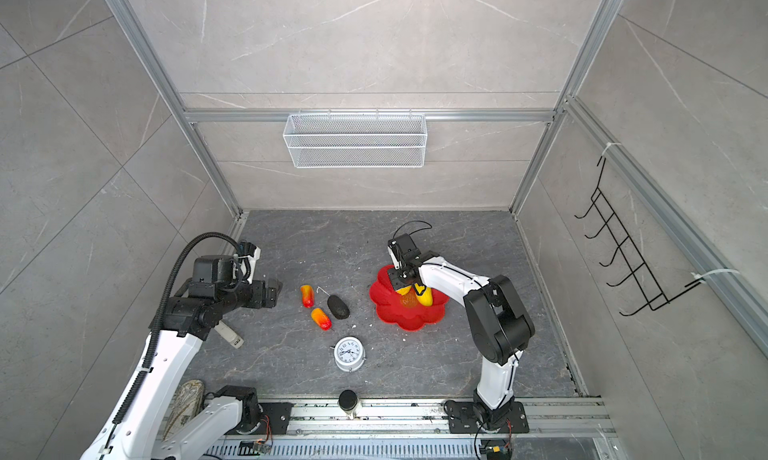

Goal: Place and organize the fake fruits in the fruit bowl
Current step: 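Place the yellow pepper into the red bowl beside the banana, then reach the right gripper to the dark avocado and grasp it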

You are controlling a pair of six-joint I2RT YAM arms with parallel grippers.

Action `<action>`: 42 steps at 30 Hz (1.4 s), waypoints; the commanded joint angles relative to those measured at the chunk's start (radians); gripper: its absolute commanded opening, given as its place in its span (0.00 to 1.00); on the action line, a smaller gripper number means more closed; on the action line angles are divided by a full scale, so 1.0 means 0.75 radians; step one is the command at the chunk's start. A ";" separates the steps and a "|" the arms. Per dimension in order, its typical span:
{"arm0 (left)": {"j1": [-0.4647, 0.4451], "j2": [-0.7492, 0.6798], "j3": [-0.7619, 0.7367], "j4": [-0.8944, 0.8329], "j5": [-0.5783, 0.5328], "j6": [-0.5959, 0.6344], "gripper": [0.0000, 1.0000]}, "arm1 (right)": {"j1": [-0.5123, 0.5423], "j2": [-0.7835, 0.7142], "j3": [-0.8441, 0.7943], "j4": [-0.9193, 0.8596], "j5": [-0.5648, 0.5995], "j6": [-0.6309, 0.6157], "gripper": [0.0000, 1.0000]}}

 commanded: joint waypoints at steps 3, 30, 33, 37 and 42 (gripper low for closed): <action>0.006 0.000 0.010 0.016 0.021 0.003 1.00 | -0.008 -0.029 0.039 -0.047 0.029 -0.021 0.64; 0.006 -0.014 0.011 0.010 0.013 0.008 1.00 | 0.462 0.292 0.479 -0.170 -0.259 -0.069 0.94; 0.006 -0.023 0.016 0.009 0.016 0.007 1.00 | 0.461 0.347 0.458 -0.137 -0.255 -0.063 0.88; 0.006 -0.056 0.017 0.015 0.028 0.005 1.00 | 0.461 0.371 0.422 -0.091 -0.271 -0.041 0.81; 0.006 -0.057 0.010 0.024 0.029 0.005 1.00 | 0.461 0.387 0.411 -0.082 -0.274 -0.020 0.67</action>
